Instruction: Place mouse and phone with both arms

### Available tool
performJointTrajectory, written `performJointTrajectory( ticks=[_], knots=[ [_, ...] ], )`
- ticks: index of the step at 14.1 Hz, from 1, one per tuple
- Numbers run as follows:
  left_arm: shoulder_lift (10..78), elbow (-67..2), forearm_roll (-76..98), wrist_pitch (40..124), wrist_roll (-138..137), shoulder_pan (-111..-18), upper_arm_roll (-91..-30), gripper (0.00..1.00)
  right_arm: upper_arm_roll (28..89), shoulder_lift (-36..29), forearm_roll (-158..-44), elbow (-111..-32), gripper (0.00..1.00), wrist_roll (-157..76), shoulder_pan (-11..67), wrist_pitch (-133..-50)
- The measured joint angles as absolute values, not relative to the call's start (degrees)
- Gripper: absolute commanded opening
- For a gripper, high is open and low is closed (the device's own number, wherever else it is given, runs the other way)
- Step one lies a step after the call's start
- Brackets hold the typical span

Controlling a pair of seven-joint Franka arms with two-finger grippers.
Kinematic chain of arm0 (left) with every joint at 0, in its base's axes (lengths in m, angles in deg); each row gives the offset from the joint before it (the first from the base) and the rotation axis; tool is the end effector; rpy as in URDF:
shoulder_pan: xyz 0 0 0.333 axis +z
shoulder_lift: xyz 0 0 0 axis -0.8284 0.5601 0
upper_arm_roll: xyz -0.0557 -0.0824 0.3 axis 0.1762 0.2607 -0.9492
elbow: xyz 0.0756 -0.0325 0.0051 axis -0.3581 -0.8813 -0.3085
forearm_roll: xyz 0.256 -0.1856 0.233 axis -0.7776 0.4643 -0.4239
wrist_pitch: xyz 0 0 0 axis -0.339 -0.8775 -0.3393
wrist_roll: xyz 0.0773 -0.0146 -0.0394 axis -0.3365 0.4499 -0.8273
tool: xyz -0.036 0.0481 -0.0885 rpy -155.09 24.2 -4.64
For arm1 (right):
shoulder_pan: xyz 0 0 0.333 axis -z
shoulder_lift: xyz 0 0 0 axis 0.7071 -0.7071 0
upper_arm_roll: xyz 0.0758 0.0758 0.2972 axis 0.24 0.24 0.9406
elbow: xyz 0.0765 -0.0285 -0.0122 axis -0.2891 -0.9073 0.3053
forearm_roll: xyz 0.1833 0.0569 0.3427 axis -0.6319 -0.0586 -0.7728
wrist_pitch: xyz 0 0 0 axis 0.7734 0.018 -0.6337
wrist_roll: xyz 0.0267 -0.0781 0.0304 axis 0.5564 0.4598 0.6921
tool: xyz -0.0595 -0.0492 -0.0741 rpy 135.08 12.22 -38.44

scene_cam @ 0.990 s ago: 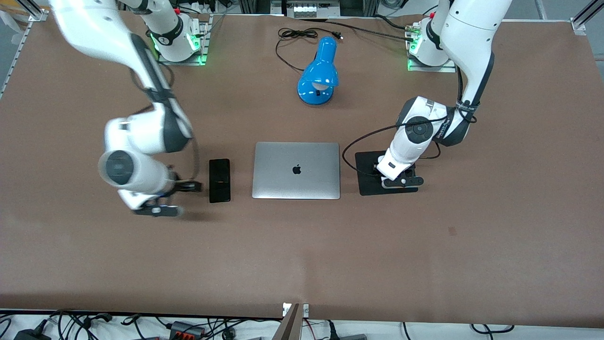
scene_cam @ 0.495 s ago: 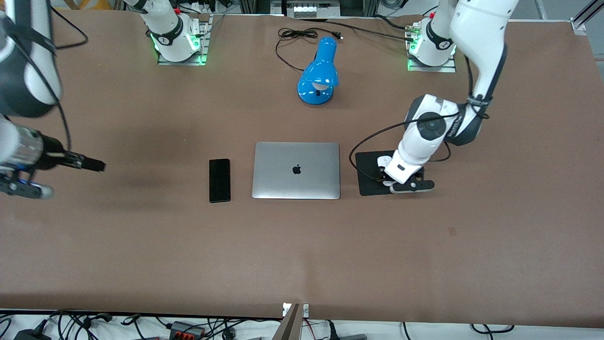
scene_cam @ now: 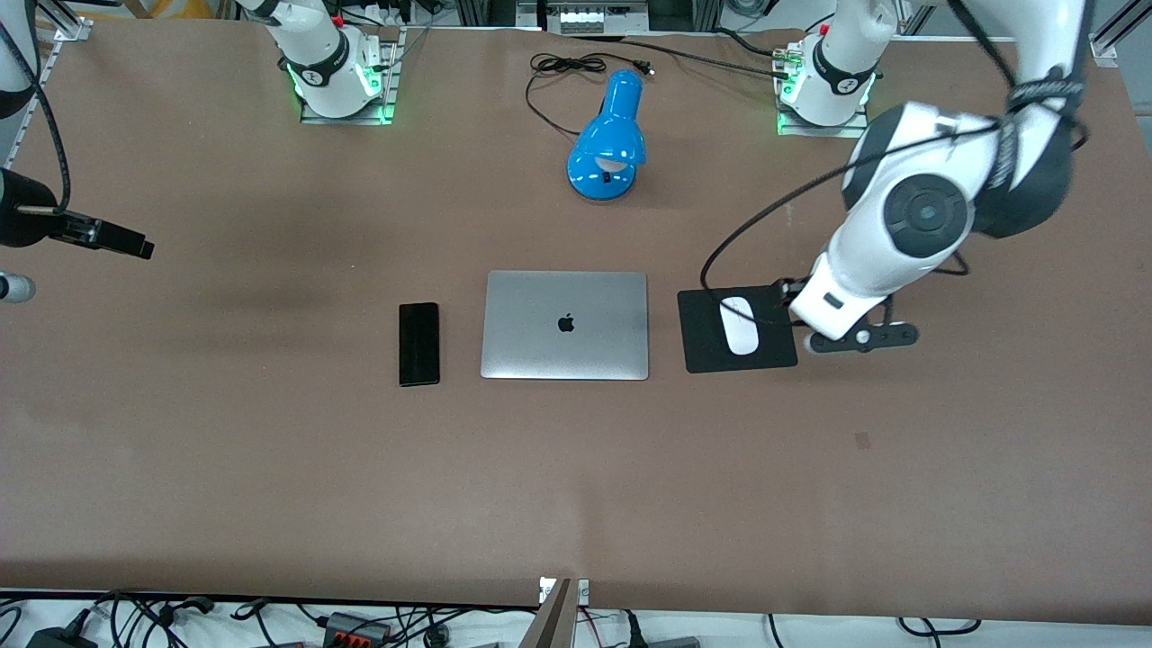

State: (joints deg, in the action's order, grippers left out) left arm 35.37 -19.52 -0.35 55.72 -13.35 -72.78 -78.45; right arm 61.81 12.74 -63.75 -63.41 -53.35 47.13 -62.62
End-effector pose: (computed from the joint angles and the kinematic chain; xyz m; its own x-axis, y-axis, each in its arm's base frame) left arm 0.5990 -0.1786 0.4751 0.9779 0.0460 -0.2038 0.0229 -0.9932 -0.1143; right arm 0.5773 -0.0443 0.5481 0.9609 -0.2094 -0.1812 -0.2056 -0.9778 0.0395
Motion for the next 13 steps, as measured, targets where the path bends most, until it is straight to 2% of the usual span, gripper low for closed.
performJointTrajectory(
  ticks=[3,6,8,11,13],
  knots=[
    [35.30,-10.24,-0.37,44.31,-1.10,-68.50,-78.55,1.00,61.64,13.44,-63.48,-63.88,1.00,-50.99,47.34,-63.37],
    [34.39,-7.26,0.42,41.04,4.49,-64.50,-78.62,1.00,61.77,13.44,-63.45,-61.33,1.00,-45.77,48.89,-64.72],
    [31.36,-10.27,4.51,43.67,5.41,-60.26,-78.65,1.00,62.24,13.45,-63.45,-59.90,1.00,-45.03,49.19,-65.18],
    [22.36,-22.24,6.20,56.44,6.49,-56.24,-78.35,1.00,62.69,13.46,-63.46,-59.19,1.00,-45.00,49.21,-65.16],
    [17.12,-29.29,6.11,59.91,6.49,-55.70,-77.38,1.00,62.69,13.39,-63.46,-59.19,1.00,-45.00,49.36,-65.15]
  ],
)
